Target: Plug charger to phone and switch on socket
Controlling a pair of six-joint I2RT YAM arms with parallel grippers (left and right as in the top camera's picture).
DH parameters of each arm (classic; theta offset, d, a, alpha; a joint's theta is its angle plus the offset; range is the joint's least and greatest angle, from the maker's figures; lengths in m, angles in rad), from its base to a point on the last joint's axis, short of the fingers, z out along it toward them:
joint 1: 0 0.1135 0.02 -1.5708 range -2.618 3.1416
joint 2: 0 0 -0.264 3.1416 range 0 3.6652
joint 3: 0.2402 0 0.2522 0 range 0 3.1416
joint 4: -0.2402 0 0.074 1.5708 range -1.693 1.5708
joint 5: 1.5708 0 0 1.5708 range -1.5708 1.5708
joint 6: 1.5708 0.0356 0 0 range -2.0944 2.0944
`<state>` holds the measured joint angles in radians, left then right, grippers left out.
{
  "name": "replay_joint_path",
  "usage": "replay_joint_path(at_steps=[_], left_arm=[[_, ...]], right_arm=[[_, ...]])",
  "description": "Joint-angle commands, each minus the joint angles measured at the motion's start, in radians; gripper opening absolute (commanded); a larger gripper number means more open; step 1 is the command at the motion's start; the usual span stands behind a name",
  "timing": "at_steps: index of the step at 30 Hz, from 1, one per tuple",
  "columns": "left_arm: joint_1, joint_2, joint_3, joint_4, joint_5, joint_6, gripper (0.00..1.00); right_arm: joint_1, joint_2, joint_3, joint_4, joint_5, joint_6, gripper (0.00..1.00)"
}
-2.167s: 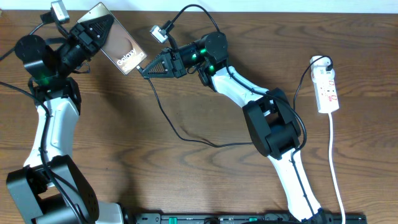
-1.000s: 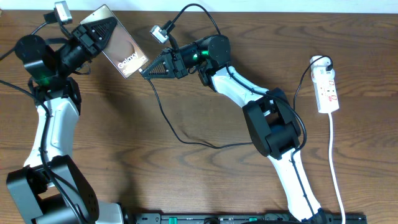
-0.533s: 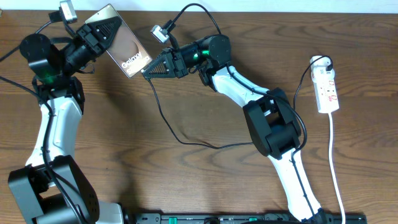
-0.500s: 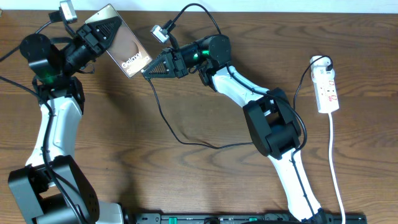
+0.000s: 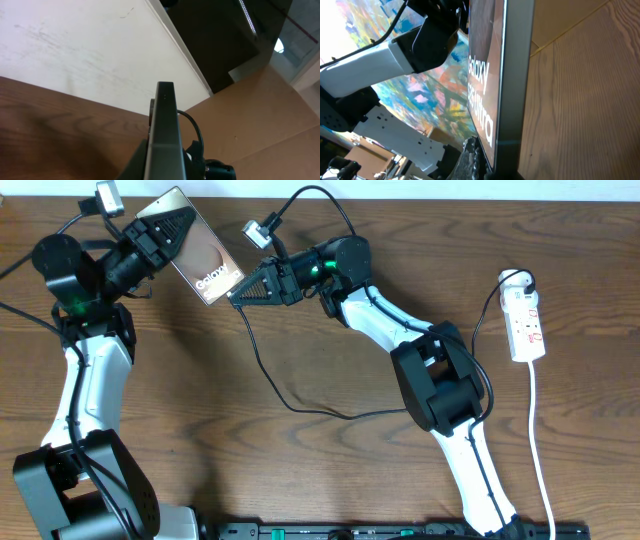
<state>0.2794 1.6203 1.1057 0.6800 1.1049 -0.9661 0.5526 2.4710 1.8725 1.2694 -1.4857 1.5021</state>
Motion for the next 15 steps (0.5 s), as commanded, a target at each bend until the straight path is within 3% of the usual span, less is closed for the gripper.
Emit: replay_joint_path(at_steps=[1, 15], left_arm=[[-0.018, -0.019, 0.011, 0.005, 0.093, 0.0, 0.07], [-0.02, -0.019, 0.011, 0.005, 0.1, 0.0, 0.08]], right_arm=[[-0.006, -0.032, 0.016, 0.002, 0.089, 0.009, 0.01], [-0.006, -0.032, 0.016, 0.002, 0.089, 0.008, 0.01]])
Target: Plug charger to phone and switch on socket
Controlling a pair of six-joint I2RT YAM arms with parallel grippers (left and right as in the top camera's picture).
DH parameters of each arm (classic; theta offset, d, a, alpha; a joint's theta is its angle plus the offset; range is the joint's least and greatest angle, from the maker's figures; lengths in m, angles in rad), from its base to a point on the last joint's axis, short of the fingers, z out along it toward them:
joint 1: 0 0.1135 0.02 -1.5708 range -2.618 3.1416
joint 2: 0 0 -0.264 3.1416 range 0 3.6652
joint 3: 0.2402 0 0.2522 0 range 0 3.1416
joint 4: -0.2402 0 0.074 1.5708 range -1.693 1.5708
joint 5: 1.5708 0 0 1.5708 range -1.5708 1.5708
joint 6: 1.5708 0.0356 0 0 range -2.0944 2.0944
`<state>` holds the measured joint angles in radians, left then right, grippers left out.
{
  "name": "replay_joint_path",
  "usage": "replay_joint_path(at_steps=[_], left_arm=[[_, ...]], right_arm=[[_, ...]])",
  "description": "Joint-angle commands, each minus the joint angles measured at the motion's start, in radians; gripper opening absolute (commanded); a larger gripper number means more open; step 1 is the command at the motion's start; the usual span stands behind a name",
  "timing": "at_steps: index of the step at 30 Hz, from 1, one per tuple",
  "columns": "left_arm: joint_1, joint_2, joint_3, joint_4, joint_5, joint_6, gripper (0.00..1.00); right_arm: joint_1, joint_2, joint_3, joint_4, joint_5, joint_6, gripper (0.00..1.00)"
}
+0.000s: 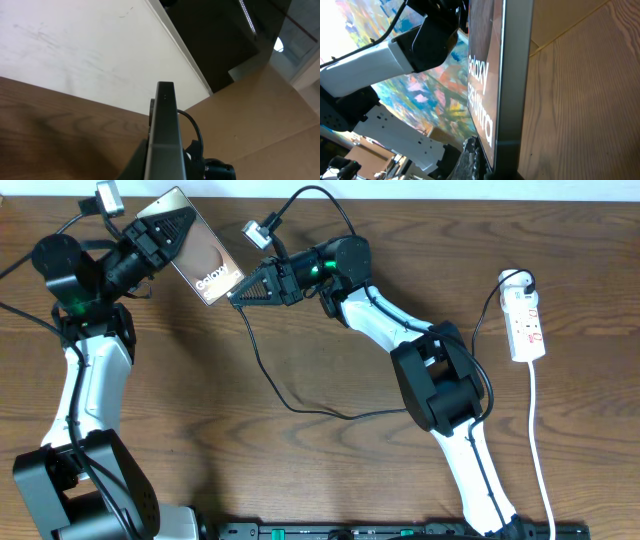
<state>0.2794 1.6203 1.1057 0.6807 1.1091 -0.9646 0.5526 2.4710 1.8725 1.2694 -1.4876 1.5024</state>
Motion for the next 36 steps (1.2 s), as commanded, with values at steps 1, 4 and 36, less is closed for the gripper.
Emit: replay_joint_path(at_steps=[1, 4, 36], left_arm=[[-0.023, -0.019, 0.011, 0.004, 0.096, -0.001, 0.08], [-0.029, -0.019, 0.011, 0.004, 0.095, 0.003, 0.08], [0.166, -0.019, 0.011, 0.008, -0.048, -0.016, 0.07]], right_arm=[[-0.006, -0.032, 0.016, 0.002, 0.09, 0.004, 0.01], [-0.006, -0.032, 0.016, 0.002, 0.078, -0.002, 0.01], [-0.124, -0.031, 0.016, -1.034, 0.103, -0.856, 0.01]])
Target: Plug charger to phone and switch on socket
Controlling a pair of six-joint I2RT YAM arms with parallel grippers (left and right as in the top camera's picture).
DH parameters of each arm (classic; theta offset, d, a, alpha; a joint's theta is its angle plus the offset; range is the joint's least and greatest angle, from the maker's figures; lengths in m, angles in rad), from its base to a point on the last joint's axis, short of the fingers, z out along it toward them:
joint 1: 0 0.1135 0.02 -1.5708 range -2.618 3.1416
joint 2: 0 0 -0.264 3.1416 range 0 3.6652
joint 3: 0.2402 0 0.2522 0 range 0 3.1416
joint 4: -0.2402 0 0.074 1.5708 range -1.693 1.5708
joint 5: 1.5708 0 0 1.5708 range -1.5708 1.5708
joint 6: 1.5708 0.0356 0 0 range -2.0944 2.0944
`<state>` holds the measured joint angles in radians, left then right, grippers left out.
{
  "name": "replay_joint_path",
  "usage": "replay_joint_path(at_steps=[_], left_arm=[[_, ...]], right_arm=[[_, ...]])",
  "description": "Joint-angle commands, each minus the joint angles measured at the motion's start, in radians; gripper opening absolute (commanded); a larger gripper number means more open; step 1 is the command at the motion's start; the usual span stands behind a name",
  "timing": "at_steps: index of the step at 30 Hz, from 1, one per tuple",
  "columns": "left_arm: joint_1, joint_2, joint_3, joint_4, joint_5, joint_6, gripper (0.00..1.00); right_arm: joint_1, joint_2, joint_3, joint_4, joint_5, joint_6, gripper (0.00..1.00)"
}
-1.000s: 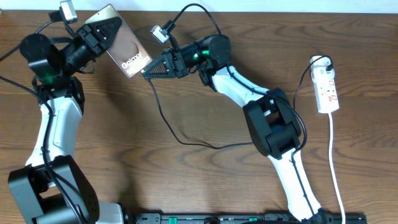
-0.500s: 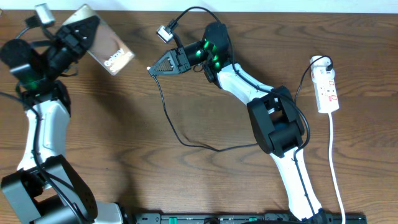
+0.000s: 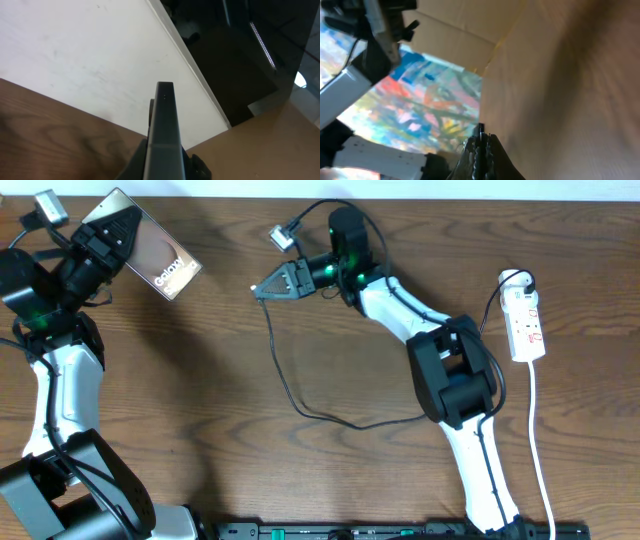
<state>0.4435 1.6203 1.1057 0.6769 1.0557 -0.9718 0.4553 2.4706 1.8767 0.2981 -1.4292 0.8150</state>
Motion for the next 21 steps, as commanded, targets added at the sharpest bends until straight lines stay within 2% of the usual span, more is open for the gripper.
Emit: replay_joint_path(at_steps=[1, 8, 16, 21], left_arm=[[0.002, -0.019, 0.011, 0.012, 0.006, -0.009, 0.07], [0.002, -0.019, 0.011, 0.011, 0.01, -0.009, 0.07], [0.001, -0.019, 0.011, 0.0, 0.011, 0.01, 0.08], [0.001, -0.019, 0.011, -0.074, 0.009, 0.064, 0.07]], right_arm=[[-0.033, -0.031, 0.012, -0.092, 0.058, -0.192, 0.01], [-0.069, -0.031, 0.012, -0.36, 0.264, -0.373, 0.01], [-0.085, -0.032, 0.013, -0.686, 0.68, -0.532, 0.01], [-0.111, -0.053, 0.063, -0.896, 0.923, -0.594, 0.01]])
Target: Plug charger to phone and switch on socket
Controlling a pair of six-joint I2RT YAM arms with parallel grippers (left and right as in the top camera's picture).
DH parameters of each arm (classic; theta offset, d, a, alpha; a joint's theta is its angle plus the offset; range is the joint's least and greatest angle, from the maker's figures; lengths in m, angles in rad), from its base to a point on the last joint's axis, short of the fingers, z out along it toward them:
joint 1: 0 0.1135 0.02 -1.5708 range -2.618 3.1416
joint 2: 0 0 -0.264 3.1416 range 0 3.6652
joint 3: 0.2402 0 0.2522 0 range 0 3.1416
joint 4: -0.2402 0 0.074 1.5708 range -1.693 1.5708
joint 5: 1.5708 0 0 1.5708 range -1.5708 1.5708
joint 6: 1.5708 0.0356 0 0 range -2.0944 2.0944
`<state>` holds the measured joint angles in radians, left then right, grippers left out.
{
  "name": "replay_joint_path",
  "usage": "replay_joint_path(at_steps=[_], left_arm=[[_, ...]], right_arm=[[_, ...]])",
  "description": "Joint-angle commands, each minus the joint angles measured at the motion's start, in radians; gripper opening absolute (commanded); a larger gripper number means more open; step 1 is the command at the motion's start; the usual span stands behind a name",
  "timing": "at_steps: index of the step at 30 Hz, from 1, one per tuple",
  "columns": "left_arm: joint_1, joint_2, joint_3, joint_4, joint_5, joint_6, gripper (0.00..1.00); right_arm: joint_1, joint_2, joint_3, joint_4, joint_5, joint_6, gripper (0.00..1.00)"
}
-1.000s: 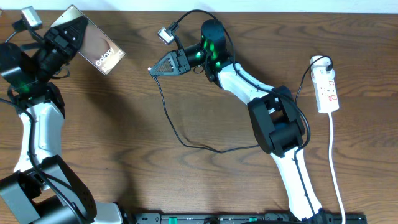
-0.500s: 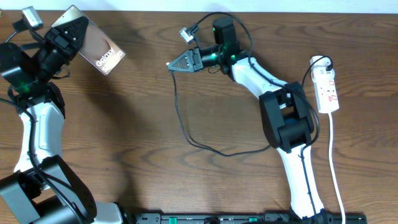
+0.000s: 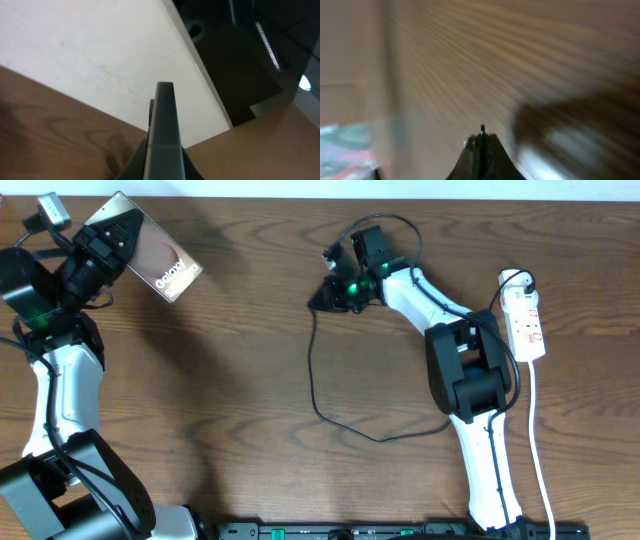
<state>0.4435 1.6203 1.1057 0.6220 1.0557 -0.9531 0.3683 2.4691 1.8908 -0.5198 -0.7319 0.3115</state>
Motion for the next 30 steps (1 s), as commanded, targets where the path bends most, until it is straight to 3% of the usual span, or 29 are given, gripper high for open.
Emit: replay_joint_path(at_steps=[1, 10, 17, 19, 20, 24, 26, 27, 30], left_arm=[[0.001, -0.019, 0.011, -0.021, 0.009, 0.052, 0.07], [0.001, -0.019, 0.011, -0.02, 0.005, 0.055, 0.07], [-0.002, -0.019, 0.011, -0.021, 0.006, 0.055, 0.08], [-0.002, -0.019, 0.011, -0.021, 0.007, 0.055, 0.07], [-0.002, -0.019, 0.011, -0.021, 0.01, 0.055, 0.07], [-0.002, -0.019, 0.011, -0.024, 0.017, 0.055, 0.08], [-0.002, -0.019, 0.011, -0.032, 0.017, 0.055, 0.08], [-0.002, -0.019, 0.011, -0.032, 0.017, 0.055, 0.07], [-0.002, -0.019, 0.011, -0.035, 0.018, 0.055, 0.07]], right_arm=[[-0.027, -0.063, 0.062, -0.112, 0.266, -0.101, 0.01], [-0.026, -0.191, 0.194, -0.479, 0.654, -0.105, 0.01], [-0.02, -0.193, 0.183, -0.664, 0.732, -0.026, 0.02], [-0.014, -0.193, 0.173, -0.666, 0.733, -0.01, 0.16], [-0.013, -0.193, 0.17, -0.665, 0.733, 0.003, 0.3], [-0.009, -0.193, 0.16, -0.662, 0.733, 0.048, 0.68], [-0.006, -0.193, 0.153, -0.657, 0.733, 0.066, 0.92], [-0.005, -0.193, 0.15, -0.653, 0.733, 0.077, 0.99], [0.006, -0.193, 0.126, -0.615, 0.729, 0.1, 0.99]])
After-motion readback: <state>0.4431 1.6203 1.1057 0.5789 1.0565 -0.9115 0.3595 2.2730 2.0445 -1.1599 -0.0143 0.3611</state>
